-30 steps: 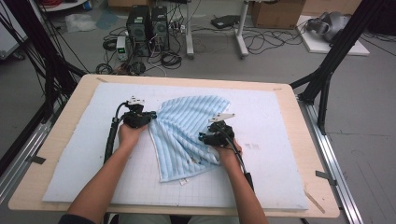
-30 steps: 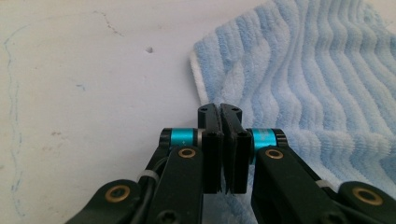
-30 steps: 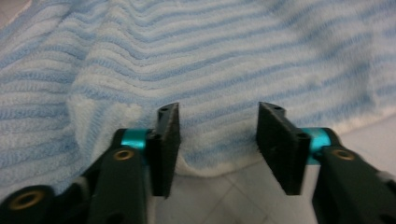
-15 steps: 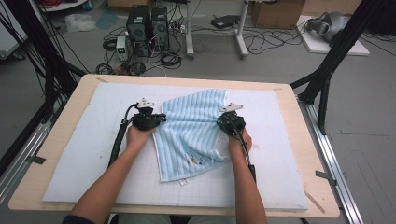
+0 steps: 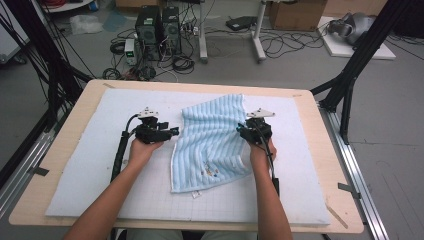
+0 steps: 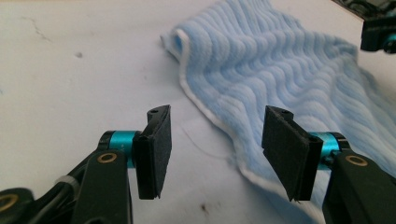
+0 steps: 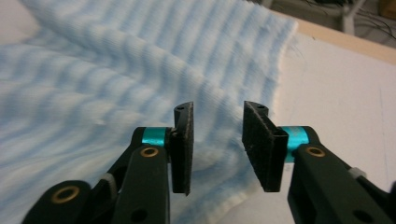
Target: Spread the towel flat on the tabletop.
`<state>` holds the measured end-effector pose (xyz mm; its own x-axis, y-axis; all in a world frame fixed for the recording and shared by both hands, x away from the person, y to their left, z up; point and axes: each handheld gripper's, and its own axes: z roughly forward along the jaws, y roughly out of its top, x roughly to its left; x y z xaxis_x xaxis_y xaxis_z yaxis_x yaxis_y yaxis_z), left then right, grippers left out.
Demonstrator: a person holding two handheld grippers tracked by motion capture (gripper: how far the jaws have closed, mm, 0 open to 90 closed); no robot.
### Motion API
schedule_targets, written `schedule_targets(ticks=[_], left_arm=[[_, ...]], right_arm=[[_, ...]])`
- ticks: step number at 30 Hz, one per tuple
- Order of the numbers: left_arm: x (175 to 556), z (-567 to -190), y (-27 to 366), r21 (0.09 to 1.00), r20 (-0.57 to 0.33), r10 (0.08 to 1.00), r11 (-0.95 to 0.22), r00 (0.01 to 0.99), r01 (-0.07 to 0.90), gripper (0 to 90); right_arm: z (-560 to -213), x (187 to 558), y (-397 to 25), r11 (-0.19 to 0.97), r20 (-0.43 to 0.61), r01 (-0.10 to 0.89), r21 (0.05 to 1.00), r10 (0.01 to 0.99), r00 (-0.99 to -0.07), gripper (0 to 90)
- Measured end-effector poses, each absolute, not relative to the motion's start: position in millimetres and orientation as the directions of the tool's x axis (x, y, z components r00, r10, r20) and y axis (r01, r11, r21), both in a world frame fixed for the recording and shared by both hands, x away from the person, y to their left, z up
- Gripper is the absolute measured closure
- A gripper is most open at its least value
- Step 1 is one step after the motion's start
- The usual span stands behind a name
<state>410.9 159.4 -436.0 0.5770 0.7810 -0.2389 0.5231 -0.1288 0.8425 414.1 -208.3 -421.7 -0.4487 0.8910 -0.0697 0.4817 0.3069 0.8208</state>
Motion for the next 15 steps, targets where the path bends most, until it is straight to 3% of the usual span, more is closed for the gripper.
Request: schedule_targets(ticks=[10, 15], left_arm=[[393, -438, 145, 0.825, -0.251, 0.71, -0.198, 0.657, 0.529, 42.3], [388, -440, 130, 0.819, -0.248, 0.681, -0.232, 0.688, 0.525, 42.5]], right_arm=[[-408, 374, -214, 0.346, -0.046, 0.437, 0.83, 0.824, -0.565, 53.9], [-424, 365, -212, 0.377, -0.022, 0.491, 0.785, 0.81, -0.586, 53.0]])
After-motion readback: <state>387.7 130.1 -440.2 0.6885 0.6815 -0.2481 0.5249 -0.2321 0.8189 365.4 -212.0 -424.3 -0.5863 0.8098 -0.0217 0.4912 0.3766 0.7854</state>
